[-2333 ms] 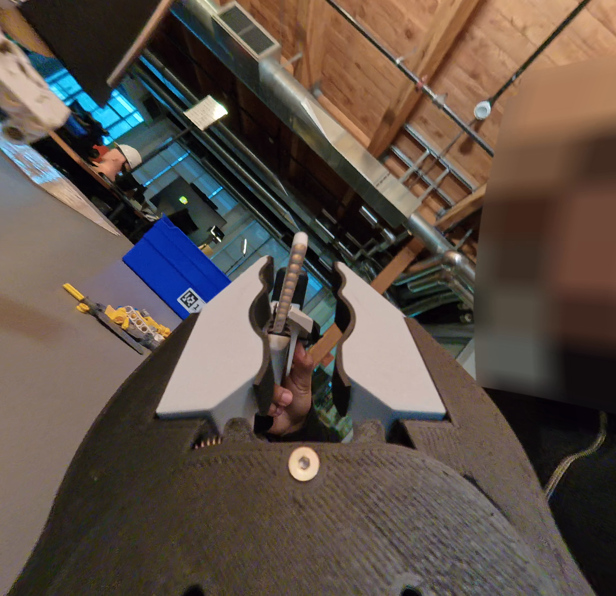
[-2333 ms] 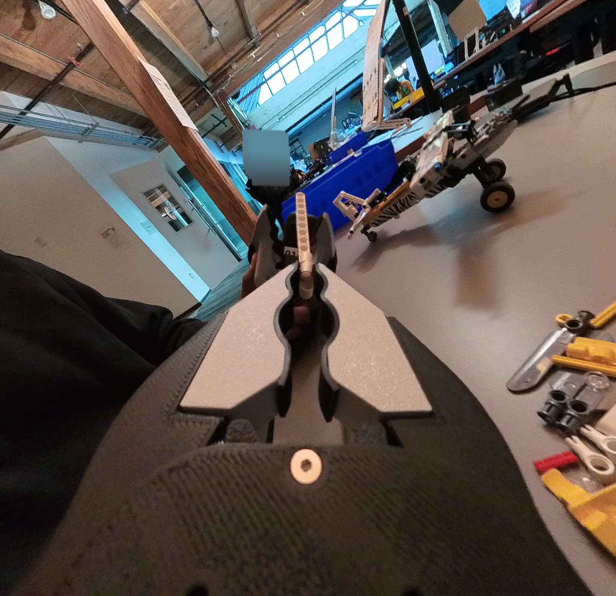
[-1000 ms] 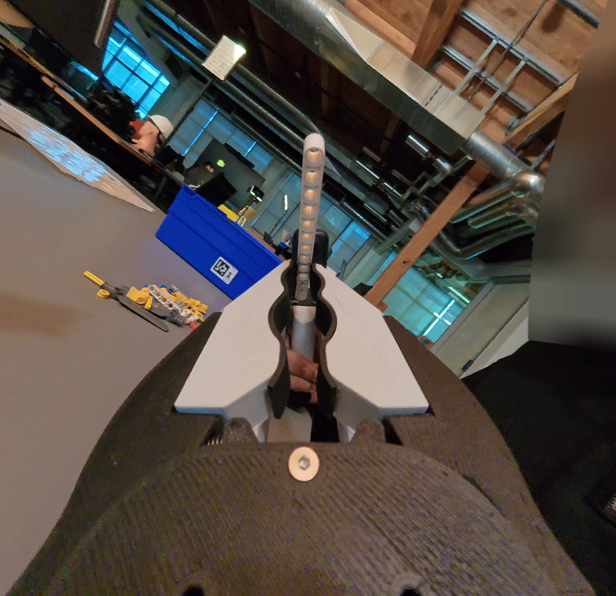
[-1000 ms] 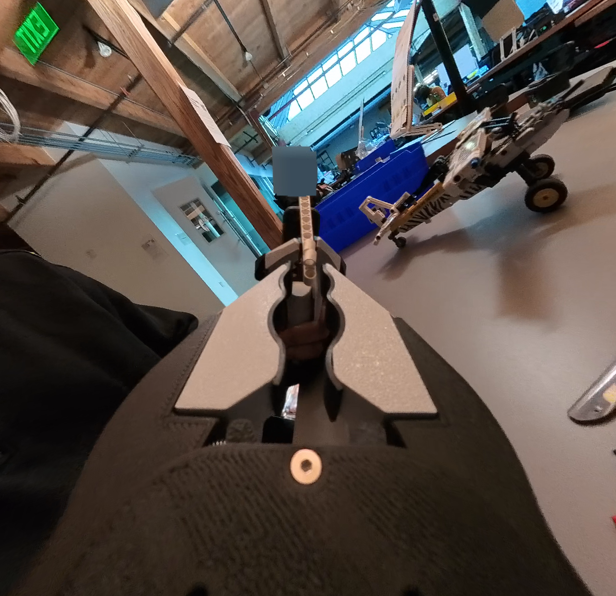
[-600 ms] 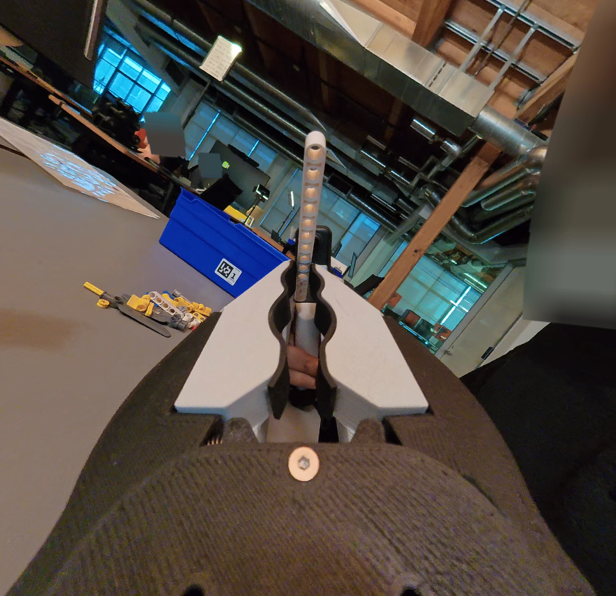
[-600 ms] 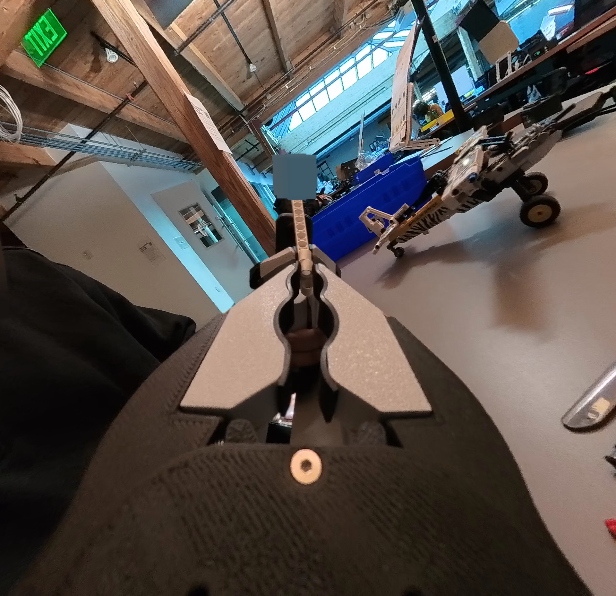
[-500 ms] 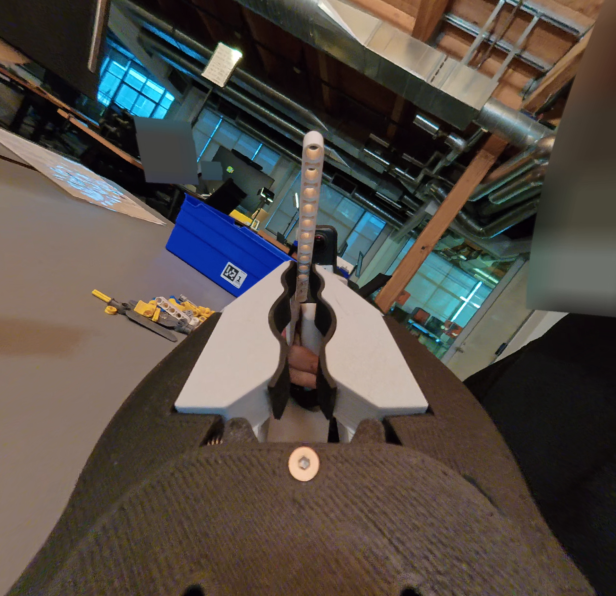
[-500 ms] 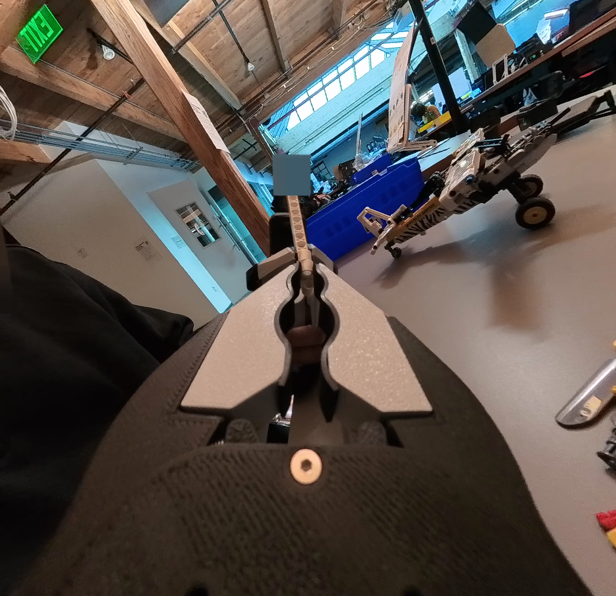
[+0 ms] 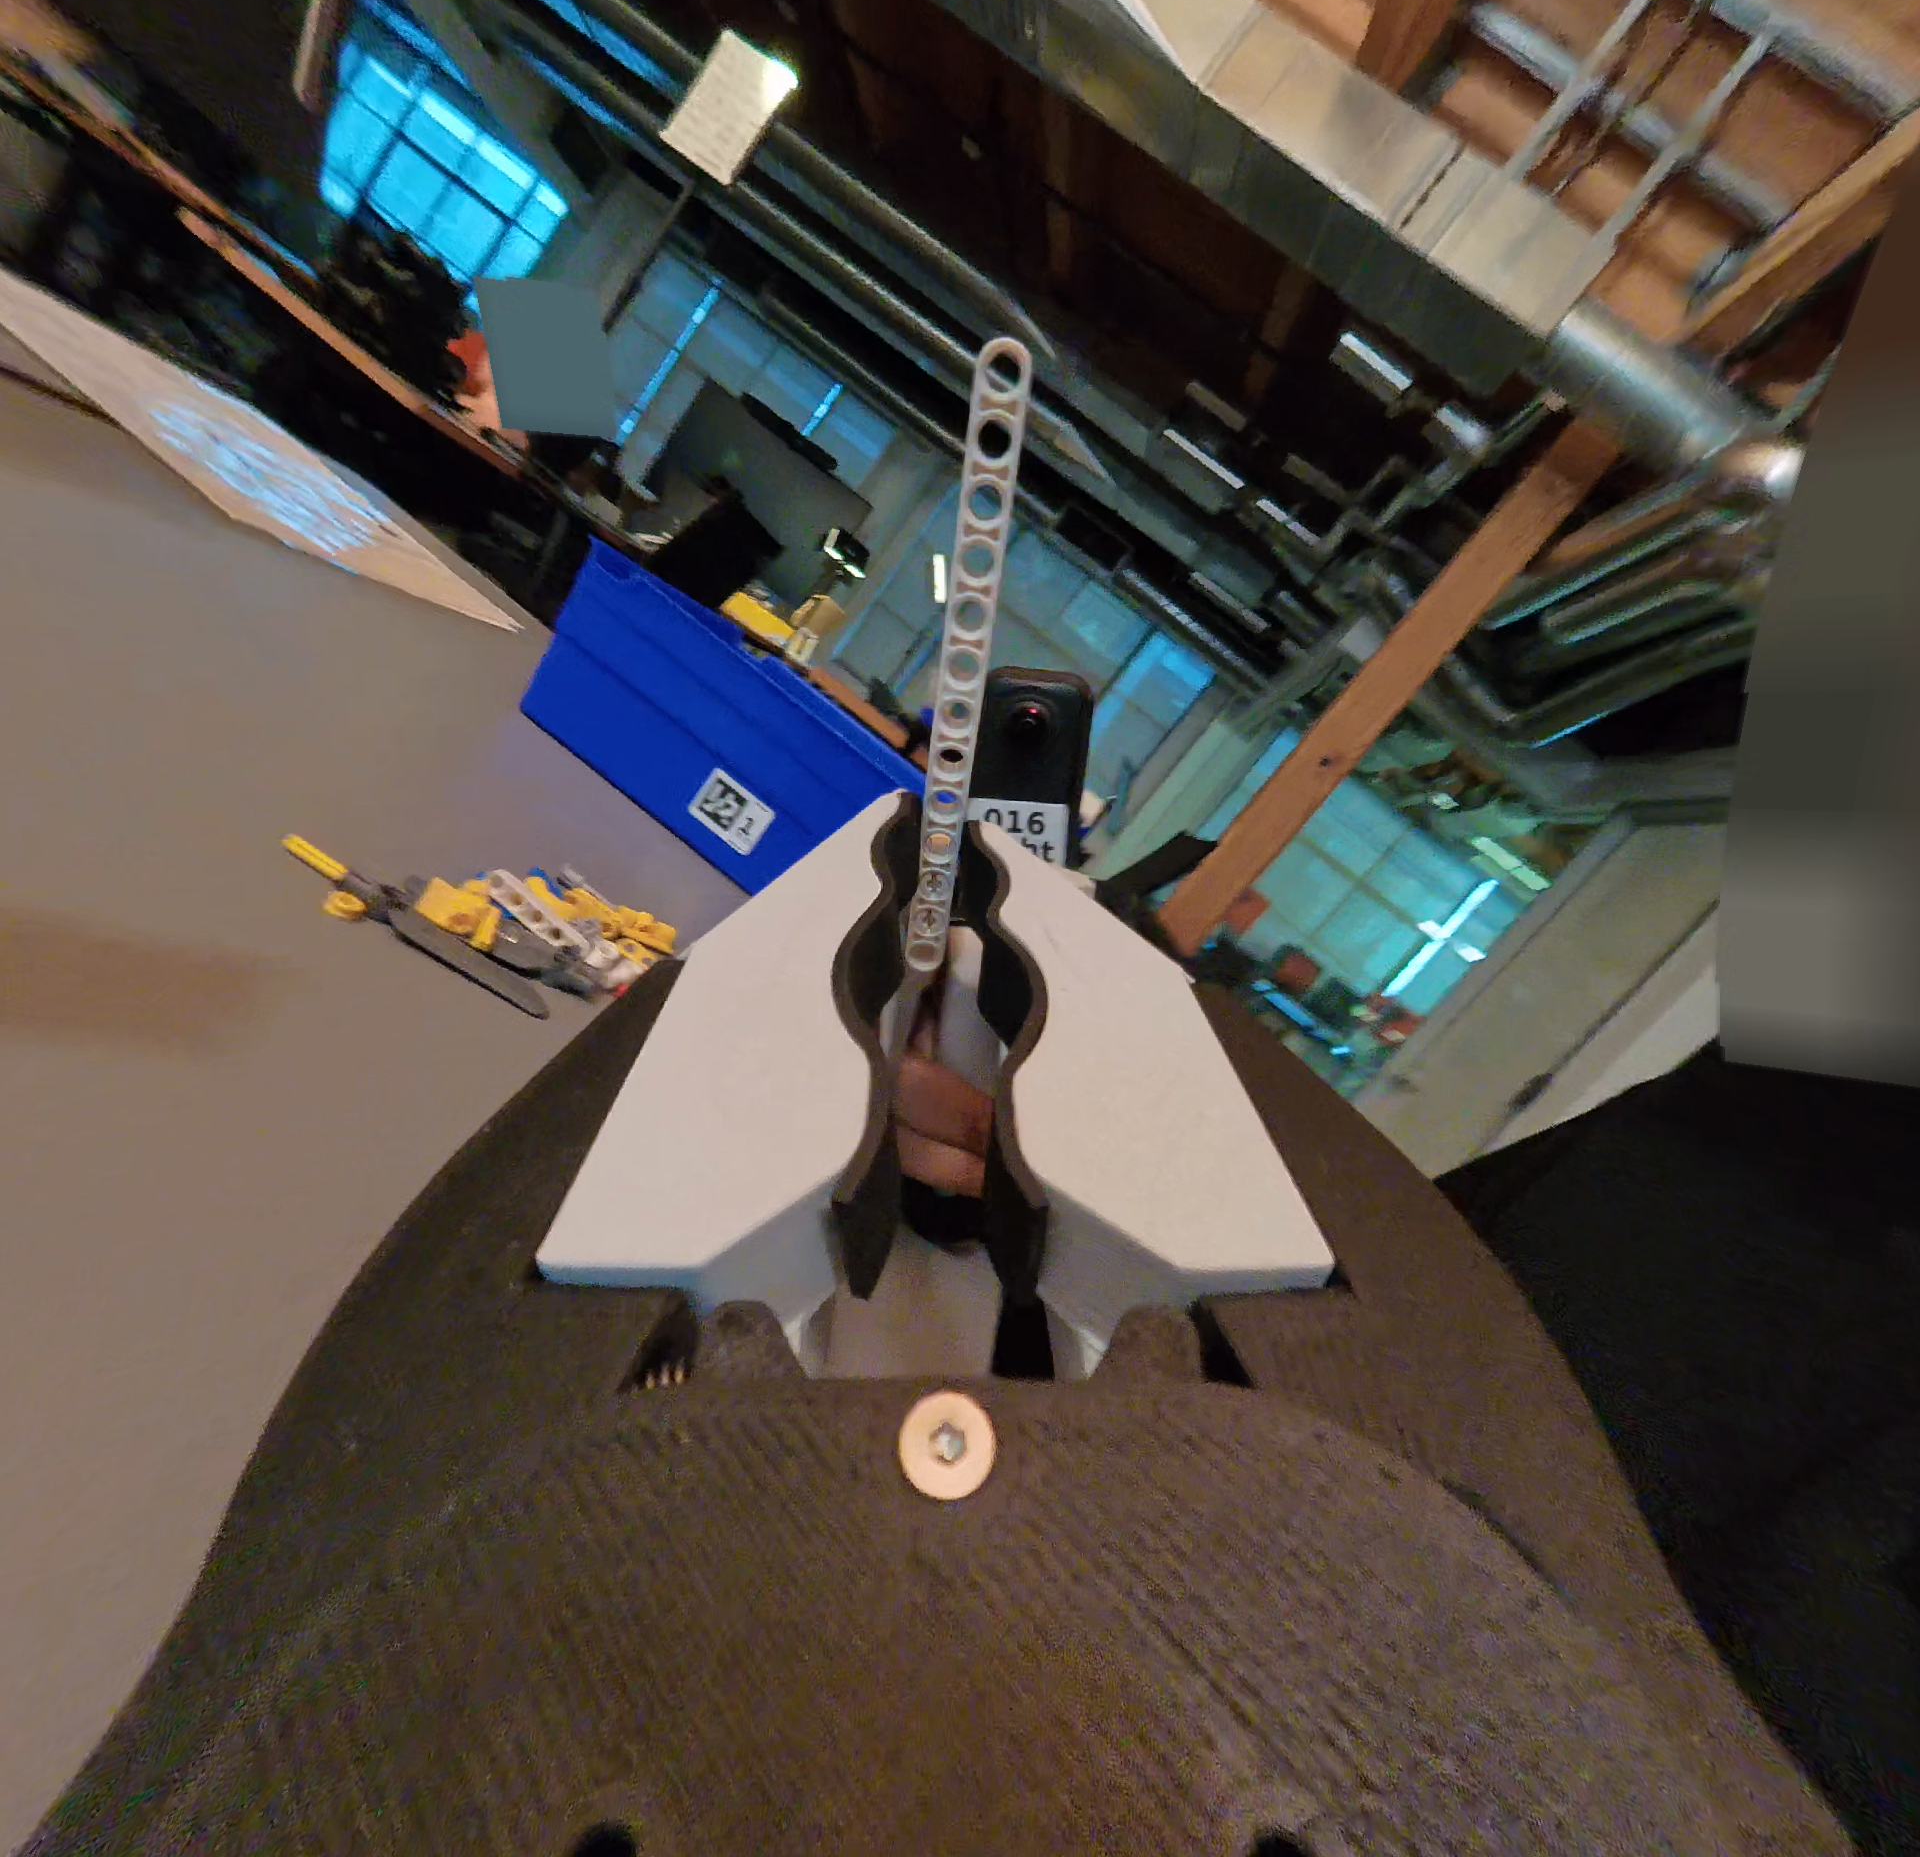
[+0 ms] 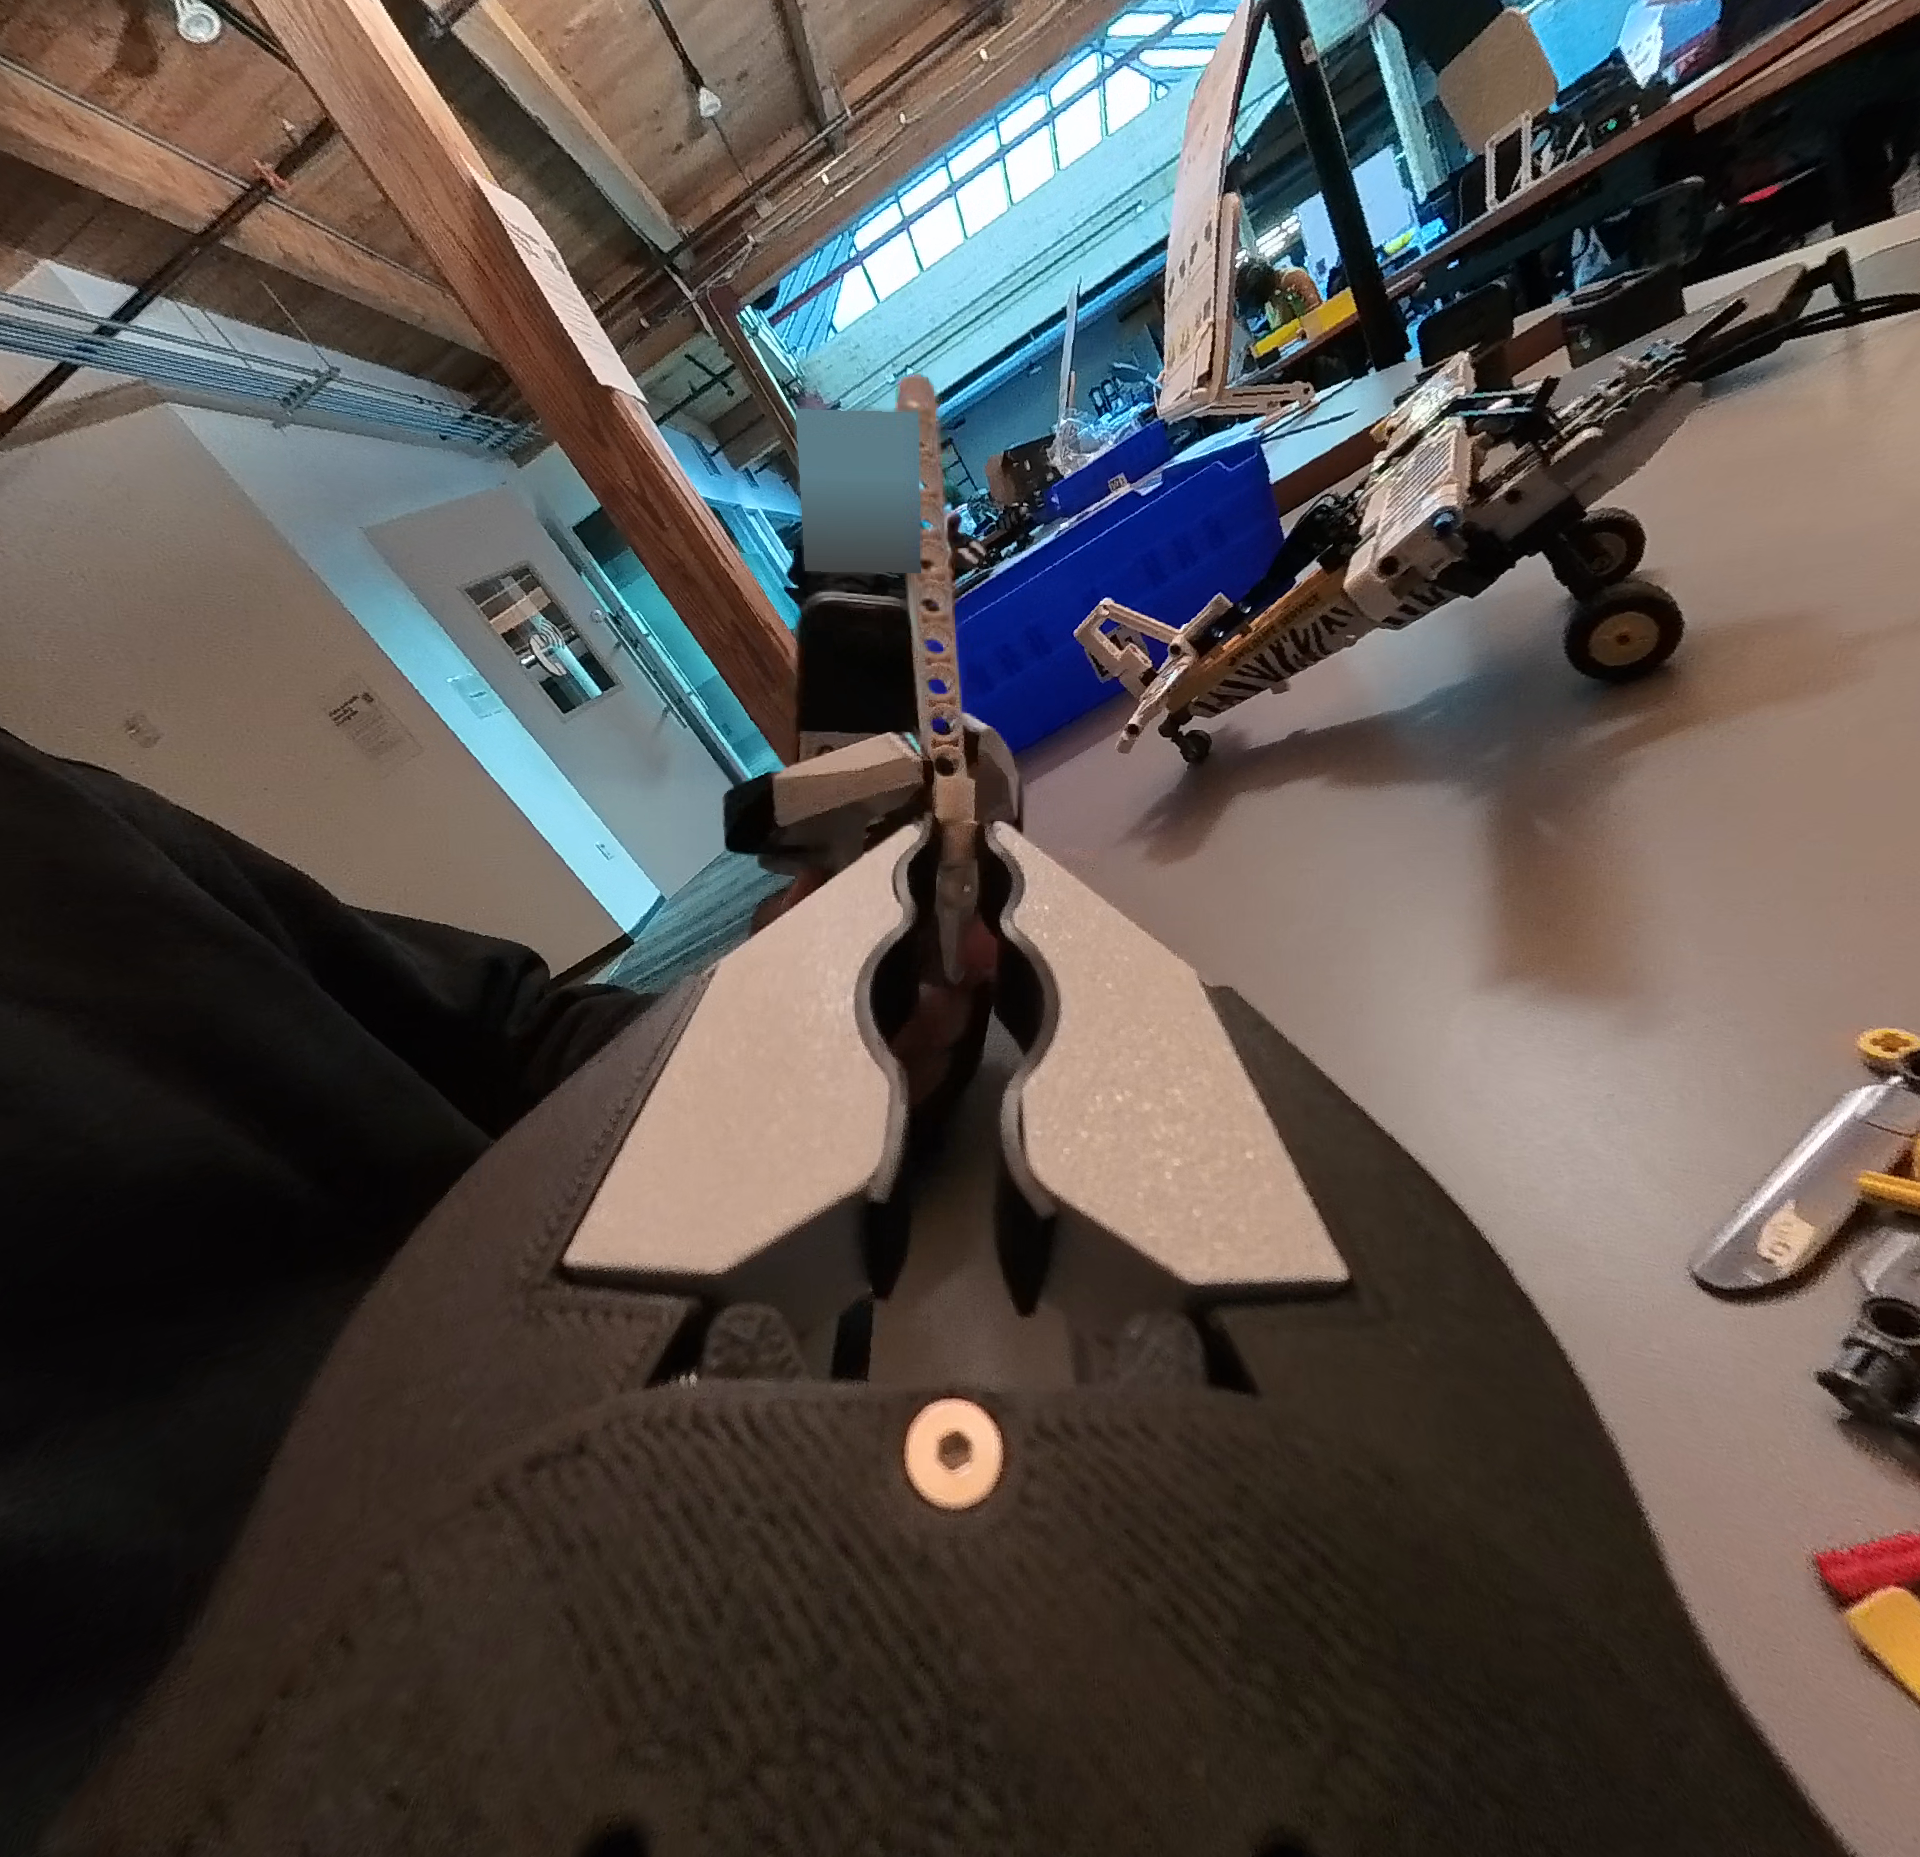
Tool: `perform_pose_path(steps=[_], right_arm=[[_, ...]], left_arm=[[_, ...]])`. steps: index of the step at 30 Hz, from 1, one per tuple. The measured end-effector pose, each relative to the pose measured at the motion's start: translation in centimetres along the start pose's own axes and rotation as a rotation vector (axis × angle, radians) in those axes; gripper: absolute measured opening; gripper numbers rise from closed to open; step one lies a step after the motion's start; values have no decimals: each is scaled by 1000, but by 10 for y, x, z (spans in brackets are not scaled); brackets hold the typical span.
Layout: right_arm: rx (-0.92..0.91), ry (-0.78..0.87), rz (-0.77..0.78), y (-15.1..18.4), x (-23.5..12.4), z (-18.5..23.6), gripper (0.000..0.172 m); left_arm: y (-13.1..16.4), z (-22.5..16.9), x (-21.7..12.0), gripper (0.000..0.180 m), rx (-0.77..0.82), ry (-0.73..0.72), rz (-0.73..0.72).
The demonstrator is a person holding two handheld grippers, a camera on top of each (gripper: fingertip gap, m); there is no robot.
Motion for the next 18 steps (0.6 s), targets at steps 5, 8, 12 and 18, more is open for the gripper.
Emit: perform_pose_path(steps=[5,8,12,18], right_arm=[[-9,-31,-4,0,-1,2,4],[-39,-8,-27,-2,-3,4,4],[103,-78,-154,-4,-9,-3,3],[240,12,-488,-13,-59,-26,0]], left_arm=[[1,-6,-1,3,87,6,-15],[2,-3,-2,4,35,21,-34],[8,-7,2,3,-12,10,-69],[20,-15,-3,4,-38,4,-94]])
Point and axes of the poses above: each gripper's, where its closed fingertips meet, x out along the fingers, y out of its underside, z = x × y across the jaws, the point moved 10 cm from there along -x, back along the fingers, and after that the axes turned 2 degrees about y, right-handed, at the moved point
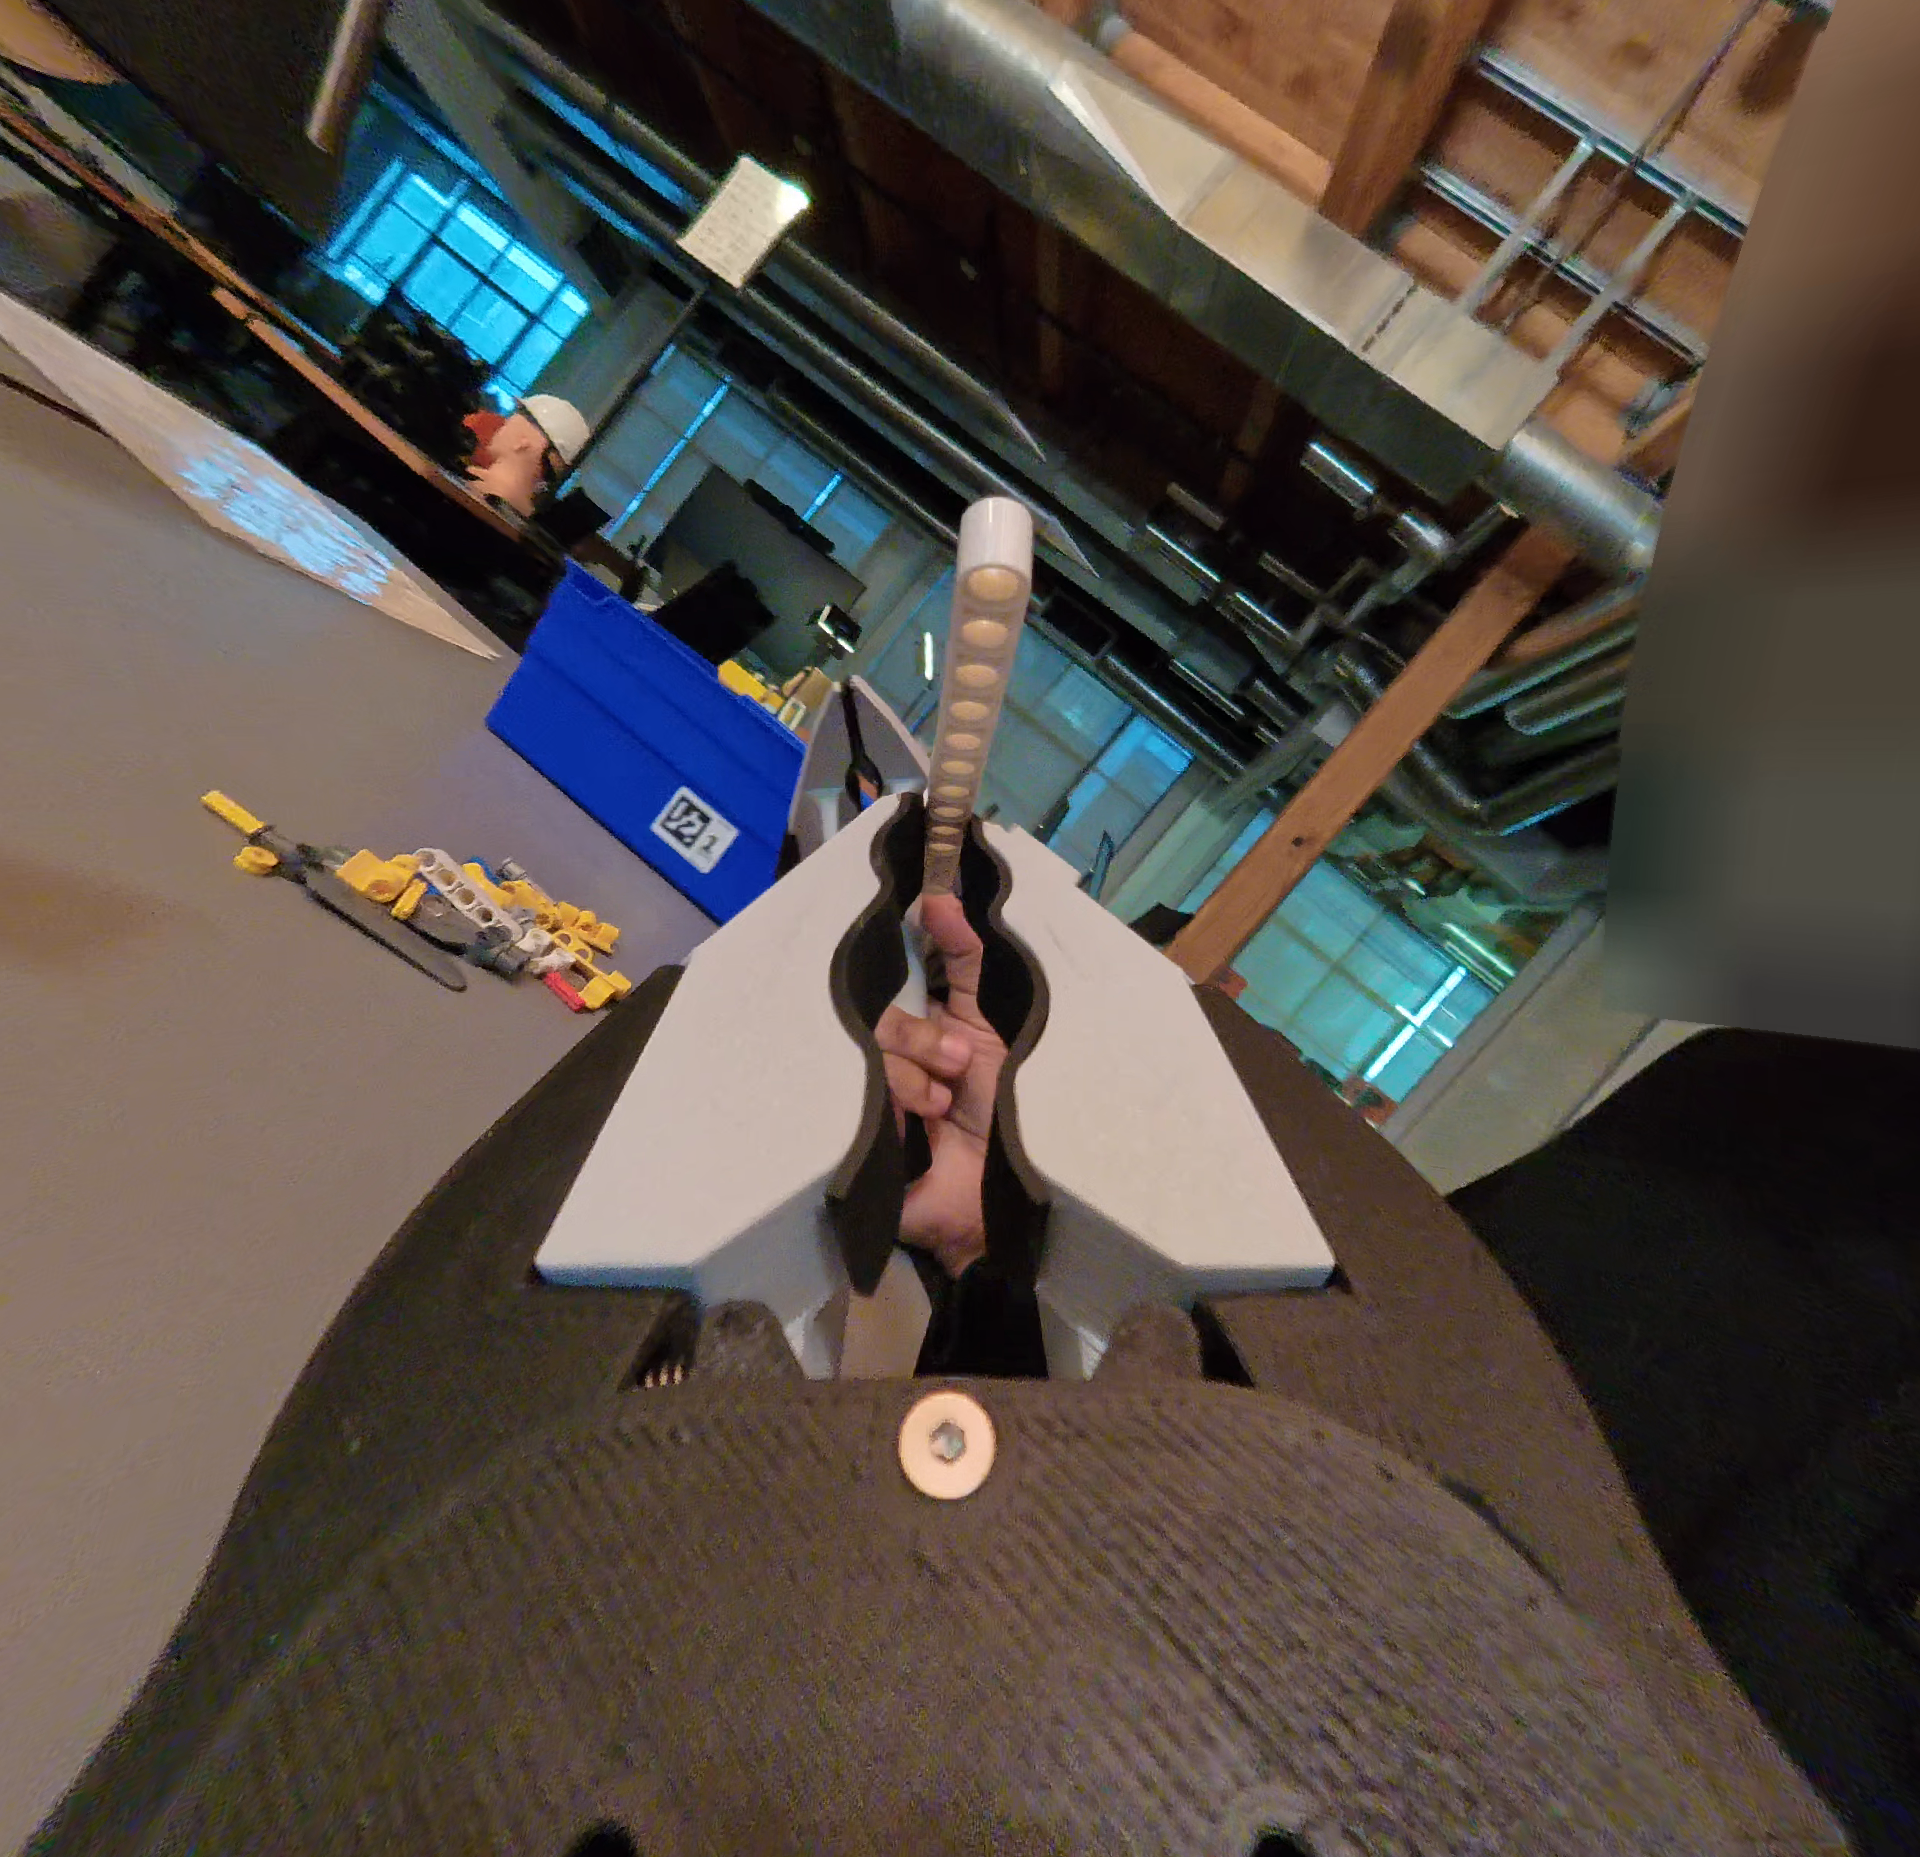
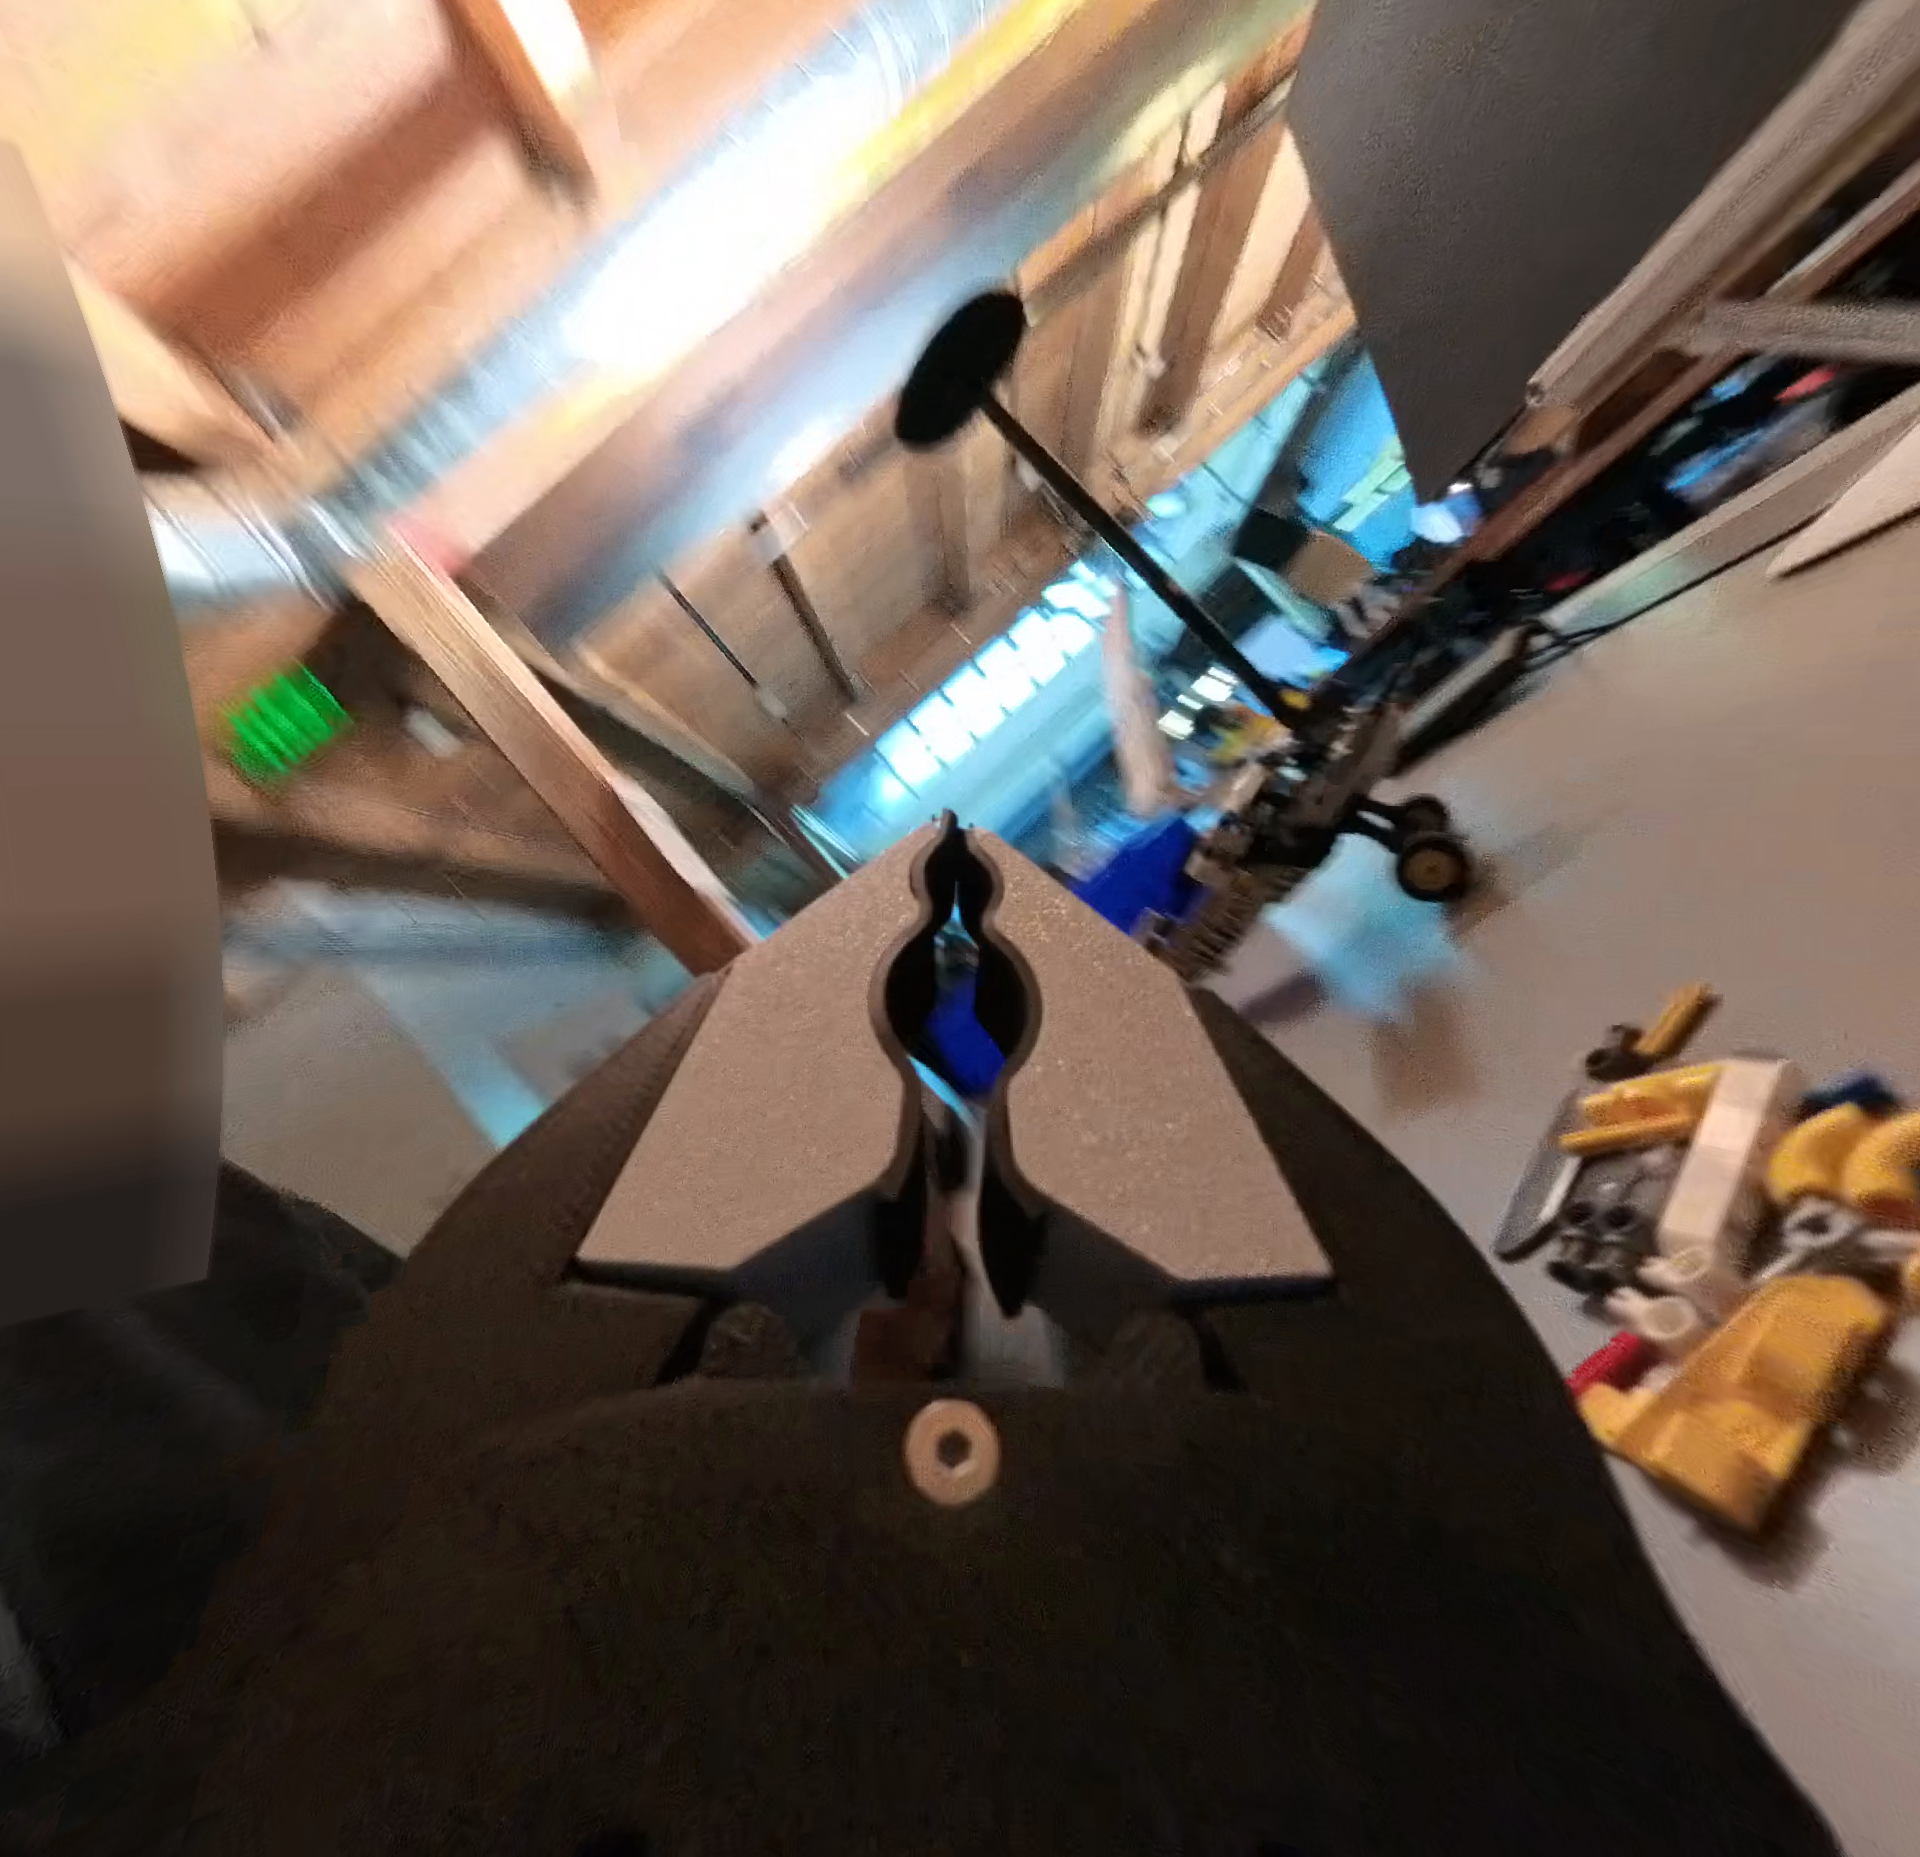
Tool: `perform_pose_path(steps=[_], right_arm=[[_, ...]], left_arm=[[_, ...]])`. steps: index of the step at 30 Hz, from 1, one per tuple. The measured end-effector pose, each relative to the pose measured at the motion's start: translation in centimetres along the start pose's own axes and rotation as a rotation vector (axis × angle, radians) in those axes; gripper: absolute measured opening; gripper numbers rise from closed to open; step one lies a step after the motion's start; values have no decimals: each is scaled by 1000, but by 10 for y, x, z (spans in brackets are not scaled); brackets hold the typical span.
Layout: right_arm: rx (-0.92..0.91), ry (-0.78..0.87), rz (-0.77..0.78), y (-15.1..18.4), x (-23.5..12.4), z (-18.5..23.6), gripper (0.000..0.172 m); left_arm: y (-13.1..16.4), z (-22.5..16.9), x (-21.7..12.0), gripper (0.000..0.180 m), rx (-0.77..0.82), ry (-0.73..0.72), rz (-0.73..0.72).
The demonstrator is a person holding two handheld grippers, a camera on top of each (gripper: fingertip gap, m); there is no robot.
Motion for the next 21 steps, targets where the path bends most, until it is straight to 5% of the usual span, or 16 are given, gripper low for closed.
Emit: perform_pose_path(steps=[4,6,10,15,21], right_arm=[[-408,76,277,31,34,30,0],[-404,55,319,37,38,30,2],[-252,-59,396,44,45,24,35],[-299,-60,434,50,50,29,6],[-267,-72,431,47,49,29,4]], left_arm=[[-4,4,-5,3,-21,-46,-21],[-8,4,-7,3,18,-57,-13],[-10,5,-9,3,11,-37,-10],[-9,4,-7,3,25,-33,19],[-7,2,-5,3,25,-28,25]])
Point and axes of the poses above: each gripper's, where its closed fingertips meet, x out along the fingers, y out of its underside, z = x × y across the jaws, the point moved 10 cm from there along -x, back along the fingers, and after that the axes turned 2 degrees about y, right-handed, at the moved point
